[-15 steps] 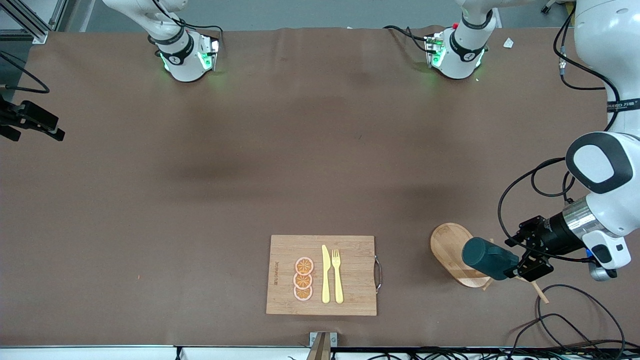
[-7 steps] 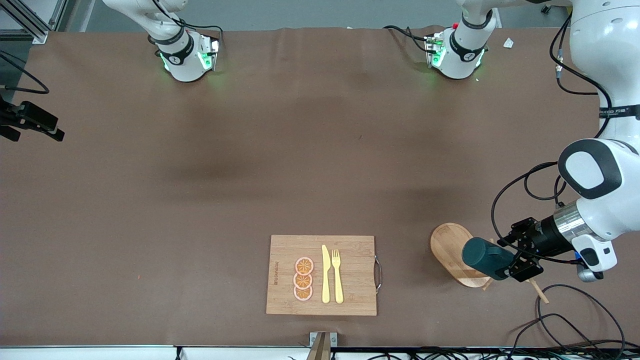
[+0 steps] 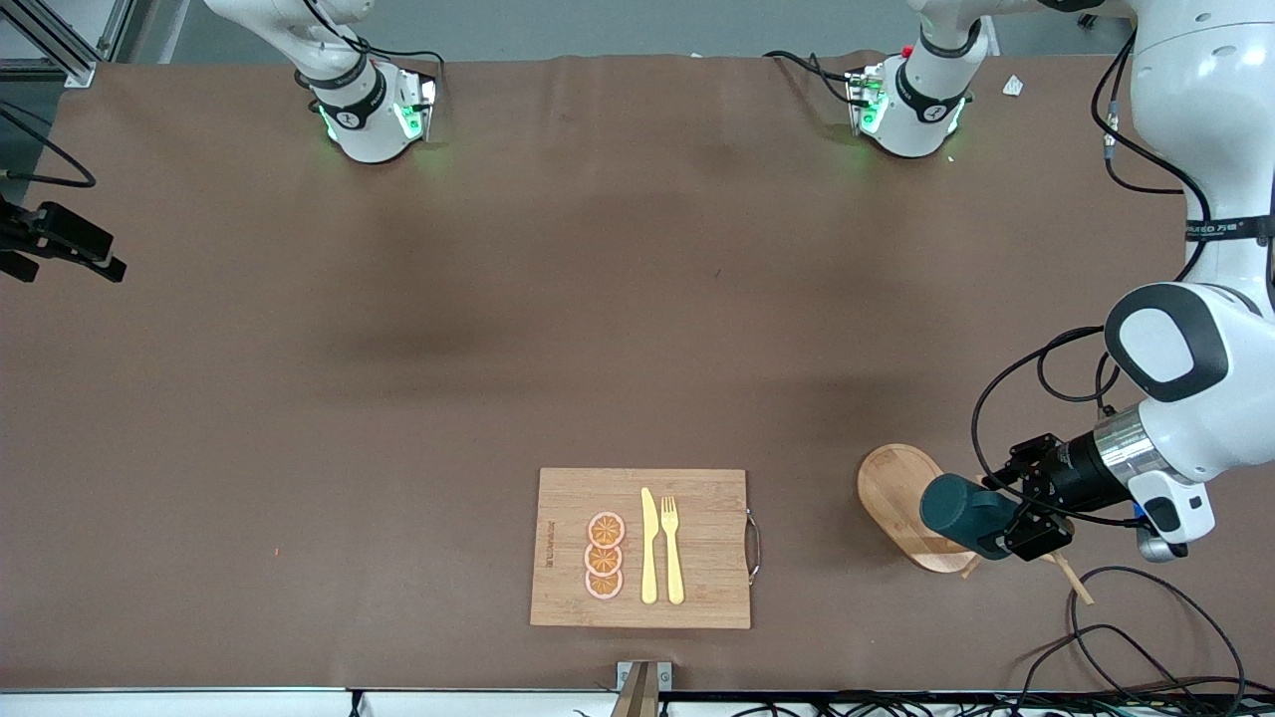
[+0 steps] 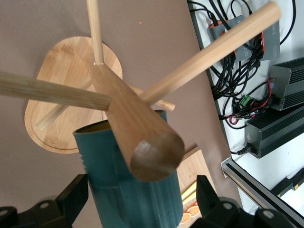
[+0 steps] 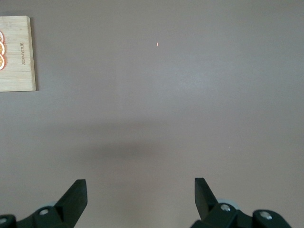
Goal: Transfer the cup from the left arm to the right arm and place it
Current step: 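Close the left gripper on the teal mug's rim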
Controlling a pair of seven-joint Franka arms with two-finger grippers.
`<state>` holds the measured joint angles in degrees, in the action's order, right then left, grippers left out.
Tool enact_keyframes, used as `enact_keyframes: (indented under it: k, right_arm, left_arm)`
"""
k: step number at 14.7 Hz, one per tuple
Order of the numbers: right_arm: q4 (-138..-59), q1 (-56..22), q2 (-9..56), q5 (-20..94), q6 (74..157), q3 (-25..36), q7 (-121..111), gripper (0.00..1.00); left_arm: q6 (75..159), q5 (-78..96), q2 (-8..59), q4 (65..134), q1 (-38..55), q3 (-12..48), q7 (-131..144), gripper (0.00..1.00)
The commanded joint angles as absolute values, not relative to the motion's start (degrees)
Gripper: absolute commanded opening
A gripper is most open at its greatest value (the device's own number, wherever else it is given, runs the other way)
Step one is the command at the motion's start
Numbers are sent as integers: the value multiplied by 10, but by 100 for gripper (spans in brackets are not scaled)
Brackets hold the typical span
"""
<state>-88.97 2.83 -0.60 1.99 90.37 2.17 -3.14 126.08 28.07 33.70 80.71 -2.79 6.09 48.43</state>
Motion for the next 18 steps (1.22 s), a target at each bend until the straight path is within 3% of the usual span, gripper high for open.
enact_keyframes:
  k: [1,7,13,18]
  right_arm:
    - [-896,40,-13,20,910,14,-38,100]
    - [-895,40,-13,21,911,14,-38,100]
    - [-895,40,-14,21,906,14,-37,100]
    - [-895,40,-14,20,908,14,-37,100]
  left_arm:
    - [1255,297,344,799,-27,61,489,100]
    - [1255,297,349,798,-28,61,489,98]
    - [1255,297,349,798,-30,61,489,73]
    - [1253,300,342,795,-33,60,502,71]
